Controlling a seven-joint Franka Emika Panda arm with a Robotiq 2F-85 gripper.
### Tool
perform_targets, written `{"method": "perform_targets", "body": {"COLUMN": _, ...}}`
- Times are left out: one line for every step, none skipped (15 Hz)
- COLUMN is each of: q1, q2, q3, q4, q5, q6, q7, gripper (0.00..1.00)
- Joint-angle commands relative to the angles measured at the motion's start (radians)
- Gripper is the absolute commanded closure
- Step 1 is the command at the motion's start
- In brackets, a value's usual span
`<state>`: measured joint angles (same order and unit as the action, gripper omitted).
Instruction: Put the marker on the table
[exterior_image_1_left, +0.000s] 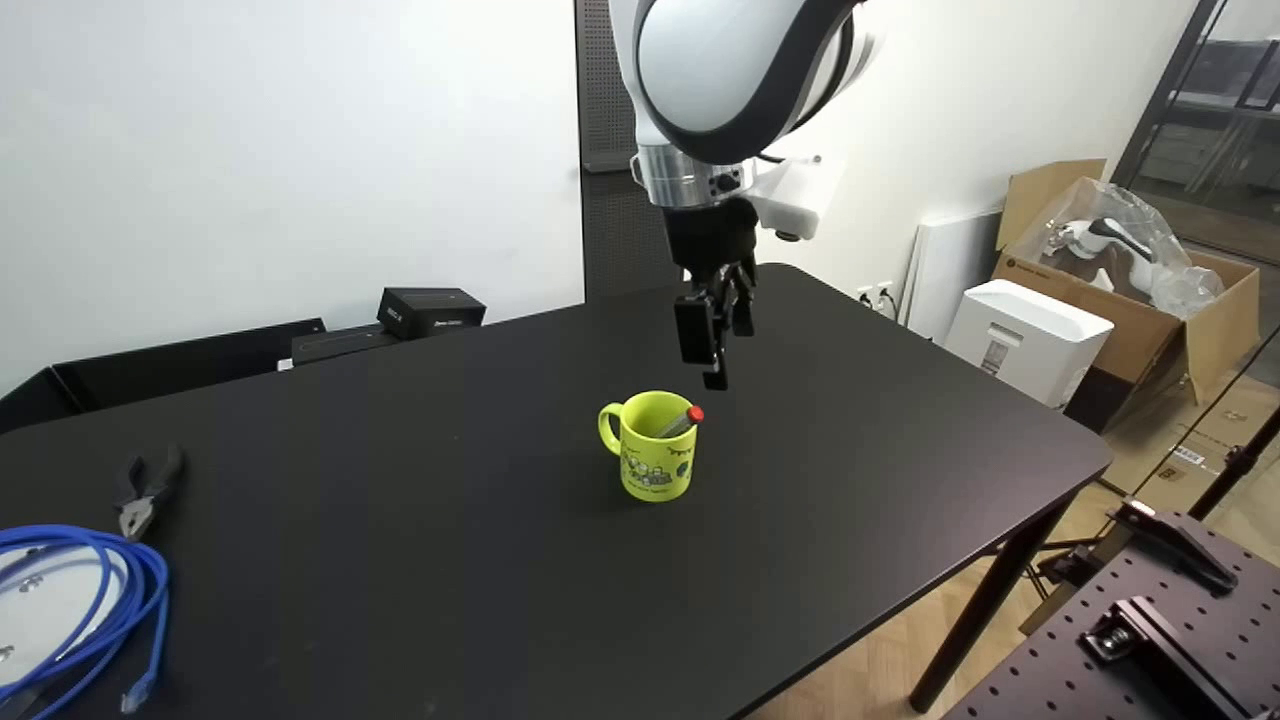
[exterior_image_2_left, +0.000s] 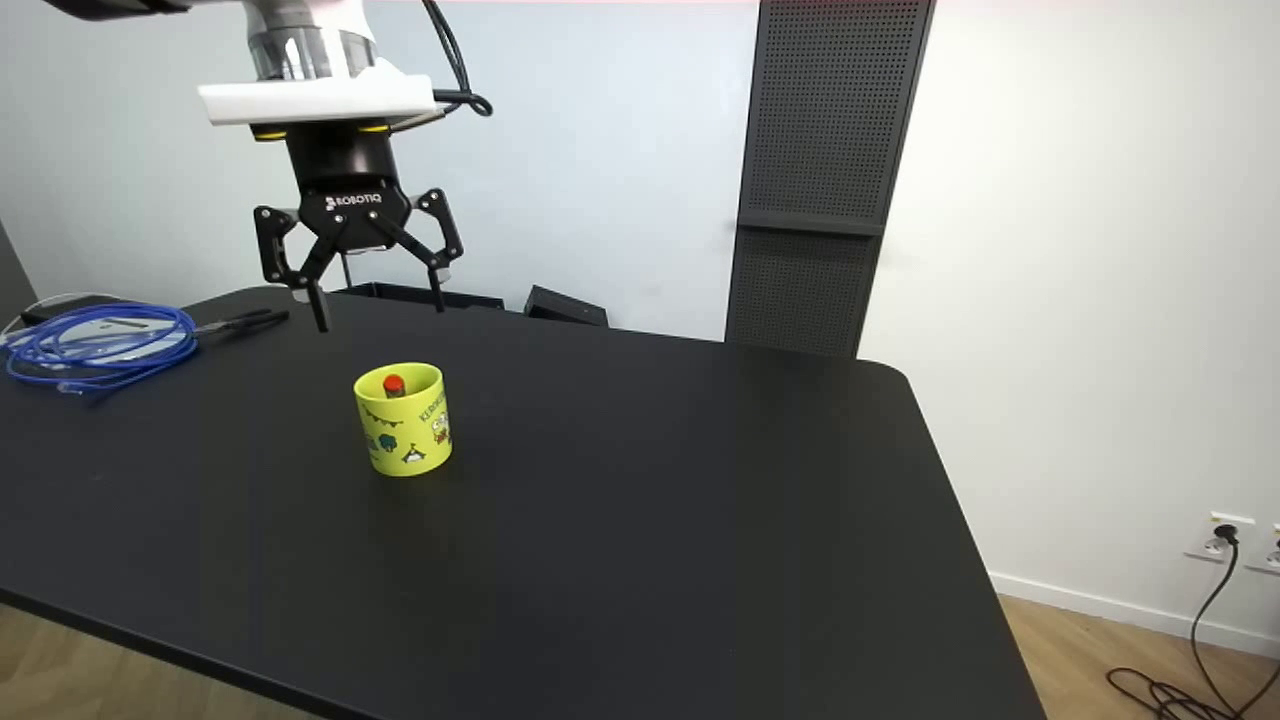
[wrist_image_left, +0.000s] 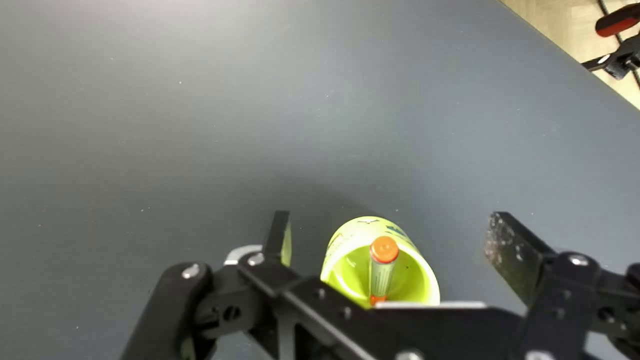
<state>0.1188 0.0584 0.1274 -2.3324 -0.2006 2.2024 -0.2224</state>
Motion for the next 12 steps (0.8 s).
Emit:
{"method": "perform_targets", "body": {"q1": 0.001, "q2": 0.016, "q3": -0.002, "q4": 0.015, "q5": -0.010, "q6": -0.010, "q7": 0.009, "gripper": 0.00}}
{"method": "perform_targets", "body": {"q1": 0.001, "q2": 0.033, "q3": -0.003, "q4": 0.025, "q5": -0.015, "q6": -0.007, "q7": 0.005, "gripper": 0.00}}
{"method": "perform_targets", "body": {"q1": 0.000, "q2": 0.052, "q3": -0.003, "q4": 0.034, "q5": -0.021, "q6": 0.008, "q7": 0.000, "gripper": 0.00}}
{"method": "perform_targets", "body": {"q1": 0.001, "q2": 0.075, "q3": -0.004, "q4": 0.046, "q5": -0.034, "q6": 0.019, "q7": 0.006, "gripper": 0.00}}
{"method": "perform_targets", "body": {"q1": 0.002, "q2": 0.094, "q3": -0.004, "q4": 0.055, "q5": -0.049, "q6": 0.034, "q7": 0.008, "gripper": 0.00}}
{"method": "perform_targets", "body": {"q1": 0.003, "q2": 0.117, "q3": -0.005, "q4": 0.067, "q5": -0.059, "q6": 0.050, "q7": 0.008, "gripper": 0.00}}
{"method": "perform_targets", "body": {"q1": 0.004, "q2": 0.137, "q3": -0.006, "q4": 0.078, "q5": -0.070, "q6": 0.062, "q7": 0.011, "gripper": 0.00}}
{"method": "perform_targets", "body": {"q1": 0.005, "q2": 0.160, "q3": -0.007, "q4": 0.091, "q5": -0.081, "q6": 0.073, "q7": 0.010, "gripper": 0.00}}
{"method": "perform_targets", "body": {"q1": 0.006, "q2": 0.183, "q3": -0.008, "q4": 0.106, "q5": -0.091, "q6": 0.077, "q7": 0.008, "gripper": 0.00}}
{"method": "perform_targets", "body": {"q1": 0.009, "q2": 0.203, "q3": -0.007, "q4": 0.121, "q5": -0.098, "q6": 0.080, "q7": 0.007, "gripper": 0.00}}
{"method": "perform_targets", "body": {"q1": 0.012, "q2": 0.222, "q3": -0.006, "q4": 0.136, "q5": -0.105, "q6": 0.079, "q7": 0.007, "gripper": 0.00}}
{"method": "perform_targets", "body": {"q1": 0.014, "q2": 0.243, "q3": -0.004, "q4": 0.153, "q5": -0.103, "q6": 0.074, "q7": 0.001, "gripper": 0.00}}
